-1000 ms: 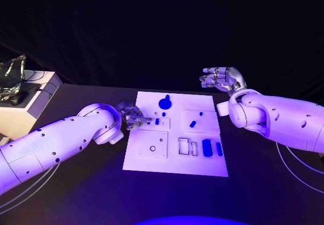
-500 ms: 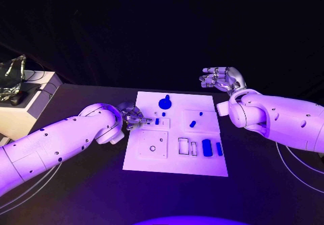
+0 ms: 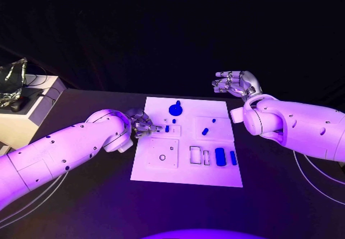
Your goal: Assemble the parts on the task board
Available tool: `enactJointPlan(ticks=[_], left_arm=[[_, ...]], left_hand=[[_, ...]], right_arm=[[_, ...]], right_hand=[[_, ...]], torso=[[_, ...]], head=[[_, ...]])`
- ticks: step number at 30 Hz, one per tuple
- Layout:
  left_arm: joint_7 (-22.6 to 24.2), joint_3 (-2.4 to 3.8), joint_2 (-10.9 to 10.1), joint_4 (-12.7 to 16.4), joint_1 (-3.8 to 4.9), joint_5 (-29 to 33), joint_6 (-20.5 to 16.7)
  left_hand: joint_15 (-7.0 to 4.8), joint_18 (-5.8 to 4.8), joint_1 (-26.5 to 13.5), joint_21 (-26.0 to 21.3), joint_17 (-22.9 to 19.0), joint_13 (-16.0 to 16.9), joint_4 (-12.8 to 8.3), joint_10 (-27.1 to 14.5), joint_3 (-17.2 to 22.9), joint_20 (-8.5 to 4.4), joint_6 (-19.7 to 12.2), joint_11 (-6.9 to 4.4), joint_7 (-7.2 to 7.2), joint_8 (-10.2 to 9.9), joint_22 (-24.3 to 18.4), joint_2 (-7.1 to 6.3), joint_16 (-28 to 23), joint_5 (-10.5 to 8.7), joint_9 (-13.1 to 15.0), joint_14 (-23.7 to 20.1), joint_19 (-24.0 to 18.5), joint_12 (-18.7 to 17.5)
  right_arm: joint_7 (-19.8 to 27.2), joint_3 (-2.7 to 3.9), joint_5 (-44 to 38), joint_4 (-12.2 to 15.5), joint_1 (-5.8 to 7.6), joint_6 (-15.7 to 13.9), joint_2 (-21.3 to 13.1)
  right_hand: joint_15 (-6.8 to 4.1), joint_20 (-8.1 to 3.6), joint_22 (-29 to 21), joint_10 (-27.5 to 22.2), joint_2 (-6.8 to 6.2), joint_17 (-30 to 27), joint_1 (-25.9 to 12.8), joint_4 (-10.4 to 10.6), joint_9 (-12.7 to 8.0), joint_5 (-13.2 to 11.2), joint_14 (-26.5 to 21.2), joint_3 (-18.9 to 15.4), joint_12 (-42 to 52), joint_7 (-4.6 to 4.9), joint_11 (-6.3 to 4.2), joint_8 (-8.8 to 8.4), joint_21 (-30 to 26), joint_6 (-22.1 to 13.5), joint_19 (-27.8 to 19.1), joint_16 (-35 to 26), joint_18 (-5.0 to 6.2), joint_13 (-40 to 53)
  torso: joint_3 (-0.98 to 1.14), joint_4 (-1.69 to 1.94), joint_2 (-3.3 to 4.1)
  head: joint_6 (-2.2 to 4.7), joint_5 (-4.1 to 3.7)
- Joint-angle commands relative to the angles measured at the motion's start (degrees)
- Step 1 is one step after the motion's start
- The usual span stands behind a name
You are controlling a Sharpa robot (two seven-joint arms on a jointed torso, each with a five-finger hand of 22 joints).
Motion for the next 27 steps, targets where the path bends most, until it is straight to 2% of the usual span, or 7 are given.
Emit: enactJointPlan(ticks=[1, 8, 14, 18, 21, 23, 27], left_arm=[[-0.52, -0.1, 0.39, -0.33, -0.09, -0.34, 0.97], [-0.58, -0.14, 0.75, -0.62, -0.08, -0.3, 1.36], [-0.71, -0.19, 0.82, -0.73, -0.07, -0.3, 1.98], [-0.82, -0.22, 0.9, -0.8, -0.06, -0.37, 2.33], [-0.89, -0.23, 0.94, -0.84, -0.06, -0.42, 2.48], [-1.0, -0.24, 1.0, -0.92, -0.05, -0.48, 2.68], [-1.2, -0.24, 1.06, -1.07, -0.04, -0.55, 2.9]], left_hand=[[0.05, -0.31, -0.39, 0.26, 0.0, 0.04, 0.04, 0.24, -0.08, 0.05, -0.1, -0.1, -0.2, -0.06, 2.35, 0.14, 0.16, 0.27, -0.07, 0.49, 0.41, 0.1], [0.04, -0.33, -0.06, 0.36, 0.09, 0.11, -0.04, 0.21, 0.07, 0.05, -0.14, -0.12, -0.22, -0.12, 2.38, 0.12, 0.2, 0.33, 0.14, 0.5, 0.41, 0.09], [-0.03, -0.39, 1.5, 0.49, 0.24, 0.15, -1.07, 0.1, 1.66, 0.01, -0.16, -0.15, -0.25, -0.34, 2.45, 0.6, 0.27, 0.38, 0.26, 0.46, 0.36, -0.02], [-0.08, -0.47, 3.11, 0.56, 0.38, 0.16, -2.11, -0.03, 4.49, -0.05, -0.16, -0.27, -0.33, -0.86, 2.51, 0.75, 0.31, 0.43, 0.19, 0.39, 0.26, -0.18], [-0.1, -0.54, 3.36, 0.71, 0.54, 0.16, -2.34, -0.04, 6.82, -0.11, 0.01, -0.25, -0.32, -1.46, 2.58, 0.3, 0.41, 0.49, -0.09, 0.39, 0.28, -0.29], [-0.14, -0.56, 3.49, 0.79, 0.7, 0.16, -2.58, -0.08, 10.33, -0.15, 0.29, -0.24, -0.5, -1.88, 2.64, -0.68, 0.5, 0.48, -0.27, 0.39, 0.25, -0.42], [-0.26, -0.62, 4.07, 1.01, 0.86, 0.03, -3.26, -0.11, 15.63, -0.22, 0.18, -0.47, -0.53, -2.09, 2.77, -1.46, 0.6, 0.59, -0.3, 0.44, 0.31, -0.74]], right_arm=[[0.52, 0.02, -0.24, 0.07, -0.01, 0.79, 0.07], [0.52, 0.02, -0.24, 0.08, -0.01, 0.79, 0.11], [0.51, 0.02, -0.24, 0.11, -0.01, 0.78, 0.09], [0.49, 0.02, -0.24, 0.13, -0.01, 0.79, 0.08], [0.49, 0.02, -0.24, 0.13, -0.01, 0.79, 0.07], [0.48, 0.02, -0.24, 0.14, -0.01, 0.8, 0.06], [0.46, 0.02, -0.24, 0.15, -0.01, 0.83, 0.06]], right_hand=[[-0.22, 0.03, -0.01, -0.19, -0.04, -0.07, -0.57, 0.06, -0.02, 0.19, -0.21, 0.6, -0.09, 0.89, -0.22, -0.12, -0.05, 0.46, -0.42, -0.08, -0.26, -0.08], [-0.22, 0.02, -0.01, -0.18, -0.07, -0.07, -0.6, 0.08, -0.01, 0.19, -0.21, 0.74, -0.09, 0.88, -0.23, -0.12, -0.05, 0.51, -0.41, -0.09, -0.27, -0.08], [-0.22, 0.02, -0.01, -0.18, -0.07, -0.07, -0.6, 0.08, -0.01, 0.19, -0.21, 0.74, -0.09, 0.88, -0.23, -0.12, -0.05, 0.51, -0.41, -0.09, -0.27, -0.08], [-0.22, 0.02, -0.01, -0.18, -0.07, -0.07, -0.6, 0.08, -0.01, 0.19, -0.21, 0.74, -0.09, 0.88, -0.23, -0.12, -0.05, 0.51, -0.41, -0.09, -0.27, -0.08], [-0.22, 0.02, -0.01, -0.18, -0.07, -0.07, -0.6, 0.08, -0.01, 0.19, -0.21, 0.74, -0.09, 0.88, -0.23, -0.12, -0.05, 0.51, -0.41, -0.09, -0.27, -0.08], [-0.22, 0.02, -0.01, -0.18, -0.07, -0.07, -0.6, 0.08, -0.01, 0.19, -0.21, 0.74, -0.09, 0.88, -0.23, -0.12, -0.05, 0.51, -0.41, -0.09, -0.27, -0.08], [-0.22, 0.02, -0.01, -0.18, -0.07, -0.07, -0.6, 0.08, -0.01, 0.19, -0.21, 0.74, -0.09, 0.88, -0.23, -0.12, -0.05, 0.51, -0.41, -0.09, -0.27, -0.08]], torso=[[-0.03, 0.02, 0.03], [-0.02, 0.03, -0.02], [0.03, 0.02, -0.01], [0.01, -0.02, -0.02], [0.01, -0.02, -0.02], [0.01, -0.03, -0.01], [0.02, -0.02, 0.0]], head=[[-0.08, -0.02], [-0.17, -0.04], [-0.18, -0.05], [-0.21, -0.05], [-0.21, -0.05], [-0.21, -0.05], [-0.21, -0.08]])
